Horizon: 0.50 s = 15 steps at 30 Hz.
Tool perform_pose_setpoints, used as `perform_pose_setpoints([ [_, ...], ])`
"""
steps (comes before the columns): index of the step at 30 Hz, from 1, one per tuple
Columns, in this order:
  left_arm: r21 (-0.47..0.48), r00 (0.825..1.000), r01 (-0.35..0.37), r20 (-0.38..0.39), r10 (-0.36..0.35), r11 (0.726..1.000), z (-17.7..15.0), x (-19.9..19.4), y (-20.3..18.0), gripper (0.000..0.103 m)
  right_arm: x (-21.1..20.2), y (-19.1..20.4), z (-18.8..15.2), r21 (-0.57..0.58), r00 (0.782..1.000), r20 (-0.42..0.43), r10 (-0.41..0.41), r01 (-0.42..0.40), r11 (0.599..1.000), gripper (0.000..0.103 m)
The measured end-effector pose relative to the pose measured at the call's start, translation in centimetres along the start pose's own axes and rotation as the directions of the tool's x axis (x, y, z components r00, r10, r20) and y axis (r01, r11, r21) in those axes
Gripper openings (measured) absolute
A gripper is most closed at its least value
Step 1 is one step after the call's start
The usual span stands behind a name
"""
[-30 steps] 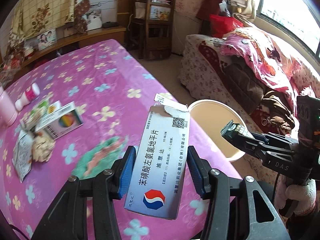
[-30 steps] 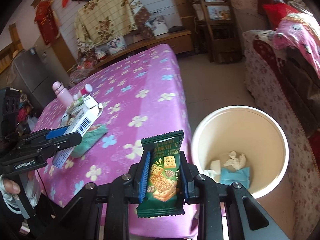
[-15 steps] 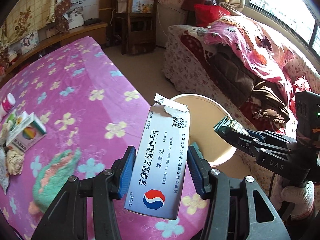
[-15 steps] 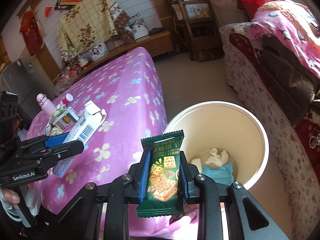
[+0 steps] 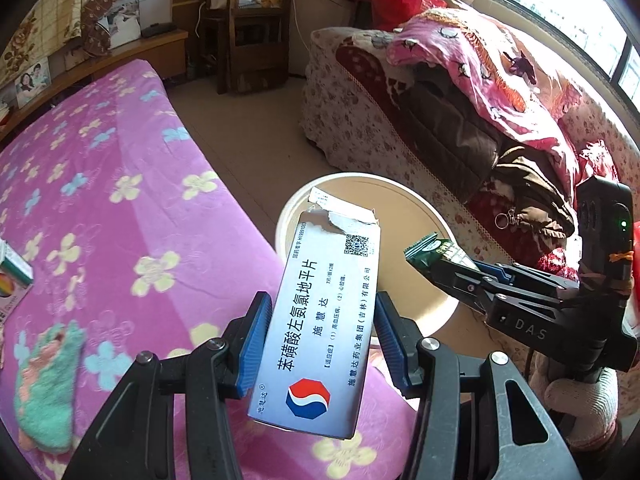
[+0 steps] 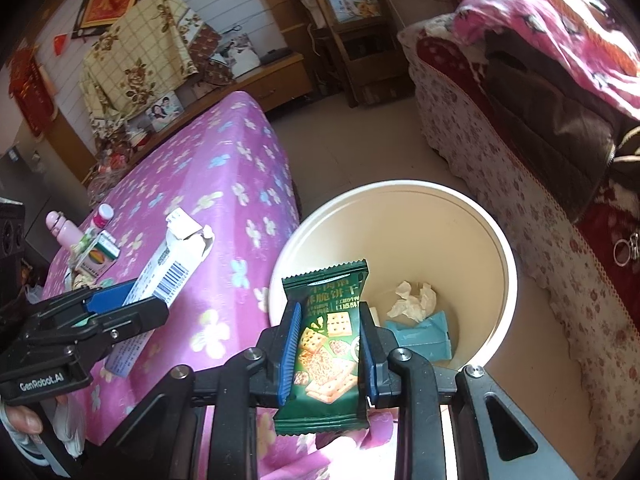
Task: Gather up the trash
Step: 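Carry medicine box and green packet over the cream bin and open both tools, then bring both tools back over the trash on the table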
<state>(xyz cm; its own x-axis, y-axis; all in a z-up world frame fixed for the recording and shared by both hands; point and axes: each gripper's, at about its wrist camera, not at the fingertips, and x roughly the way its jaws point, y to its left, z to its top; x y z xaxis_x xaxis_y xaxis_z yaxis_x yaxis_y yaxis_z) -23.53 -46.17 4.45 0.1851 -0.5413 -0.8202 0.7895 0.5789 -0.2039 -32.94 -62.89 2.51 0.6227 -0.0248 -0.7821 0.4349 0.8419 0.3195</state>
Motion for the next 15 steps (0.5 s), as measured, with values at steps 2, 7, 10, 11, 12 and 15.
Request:
perform_pose_setpoints([
  [2, 0.001, 1.000, 0.011, -0.006, -0.011, 1.000, 0.2, 0.6, -0.2, 0.054, 0.7, -0.6, 0.1, 0.016, 1.000, -0.009, -0.002, 0.002, 1.000, 0.029],
  [7, -0.005, 0.999, 0.029, -0.021, -0.029, 1.000, 0.6, 1.9, -0.5, 0.054, 2.0, -1.8, 0.5, 0.054, 0.999, -0.032, -0.019, 0.021, 0.998, 0.032],
  [10, -0.030, 0.999, 0.045, -0.022, -0.046, 0.999, 0.8, 2.3, -0.2, 0.054, 2.3, -2.7, 0.8, 0.086, 0.999, -0.033, -0.041, 0.044, 0.995, 0.047],
  [11, -0.039, 0.998, 0.050, -0.024, -0.051, 0.998, 0.9, 2.4, 0.0, 0.056, 2.3, -2.9, 0.9, 0.095, 0.999, -0.032, -0.041, 0.044, 0.994, 0.057],
  [12, -0.049, 0.998, 0.056, -0.026, -0.058, 0.997, 0.9, 2.5, 0.1, 0.060, 2.3, -3.0, 0.9, 0.100, 0.999, -0.030, -0.039, 0.042, 0.994, 0.071],
  [15, -0.070, 0.998, 0.060, -0.022, -0.062, 0.996, 0.9, 2.5, 0.4, 0.064, 2.4, -3.2, 0.9, 0.109, 0.999, -0.027, -0.036, 0.039, 0.993, 0.071],
])
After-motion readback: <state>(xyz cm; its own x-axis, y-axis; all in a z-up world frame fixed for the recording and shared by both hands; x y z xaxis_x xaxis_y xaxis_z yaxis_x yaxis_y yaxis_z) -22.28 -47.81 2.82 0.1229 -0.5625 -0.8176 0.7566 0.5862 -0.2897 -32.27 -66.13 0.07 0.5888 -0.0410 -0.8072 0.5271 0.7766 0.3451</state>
